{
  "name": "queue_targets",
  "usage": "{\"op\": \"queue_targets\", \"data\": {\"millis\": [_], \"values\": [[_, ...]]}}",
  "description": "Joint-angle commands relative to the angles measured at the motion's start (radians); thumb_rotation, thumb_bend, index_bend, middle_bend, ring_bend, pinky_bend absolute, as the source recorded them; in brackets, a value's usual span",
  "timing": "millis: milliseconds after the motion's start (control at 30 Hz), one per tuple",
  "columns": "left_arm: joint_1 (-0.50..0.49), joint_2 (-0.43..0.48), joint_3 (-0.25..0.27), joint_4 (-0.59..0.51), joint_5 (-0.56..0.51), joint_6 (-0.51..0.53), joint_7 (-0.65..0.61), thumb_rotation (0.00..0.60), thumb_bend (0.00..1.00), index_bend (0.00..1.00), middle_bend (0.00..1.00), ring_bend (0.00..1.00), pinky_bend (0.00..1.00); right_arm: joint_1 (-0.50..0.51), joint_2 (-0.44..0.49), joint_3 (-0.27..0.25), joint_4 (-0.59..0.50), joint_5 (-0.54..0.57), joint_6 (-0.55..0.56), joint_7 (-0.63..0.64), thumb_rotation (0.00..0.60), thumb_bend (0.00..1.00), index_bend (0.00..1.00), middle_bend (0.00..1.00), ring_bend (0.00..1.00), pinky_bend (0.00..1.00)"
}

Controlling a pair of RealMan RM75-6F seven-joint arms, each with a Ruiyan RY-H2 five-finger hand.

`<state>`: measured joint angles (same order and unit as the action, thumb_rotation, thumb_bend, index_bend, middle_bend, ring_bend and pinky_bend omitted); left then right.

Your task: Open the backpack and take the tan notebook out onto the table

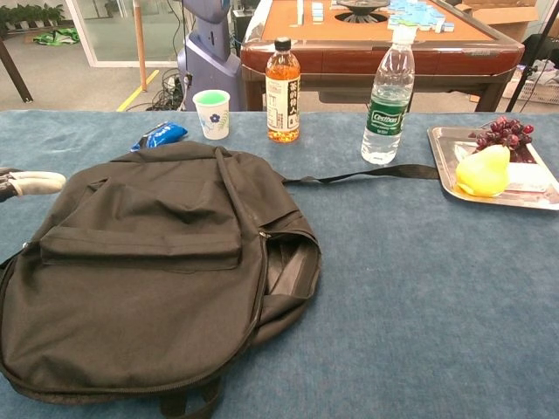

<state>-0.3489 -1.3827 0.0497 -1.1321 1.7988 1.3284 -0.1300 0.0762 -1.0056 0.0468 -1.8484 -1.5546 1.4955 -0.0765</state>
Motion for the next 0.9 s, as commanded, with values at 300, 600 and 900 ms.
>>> {"op": "queue_targets", "data": {"millis": [300,600,900], "values": [[-0.022,-0.07,0.031,0.043,-0.007,0.006,-0.086,0.6,0.14,0.0,0.04,0.02,0.05,-0.013,0.005,-0.004,0.0,-0.003,0.014,0.005,0.6,0.33,0.15,0.15,0.11,0.17],[-0.064,-0.135,0.018,0.018,-0.017,-0.005,-0.124,0.6,0.14,0.02,0.04,0.02,0.05,-0.019,0.005,-0.003,0.009,-0.001,0.021,0.017,0.6,0.33,0.15,0.15,0.11,0.17],[-0.108,-0.15,-0.001,-0.046,-0.063,-0.052,-0.202,0.6,0.22,0.2,0.04,0.02,0.04,-0.025,0.009,0.0,0.012,0.006,0.026,0.024,0.6,0.33,0.15,0.15,0.11,0.17]]}}
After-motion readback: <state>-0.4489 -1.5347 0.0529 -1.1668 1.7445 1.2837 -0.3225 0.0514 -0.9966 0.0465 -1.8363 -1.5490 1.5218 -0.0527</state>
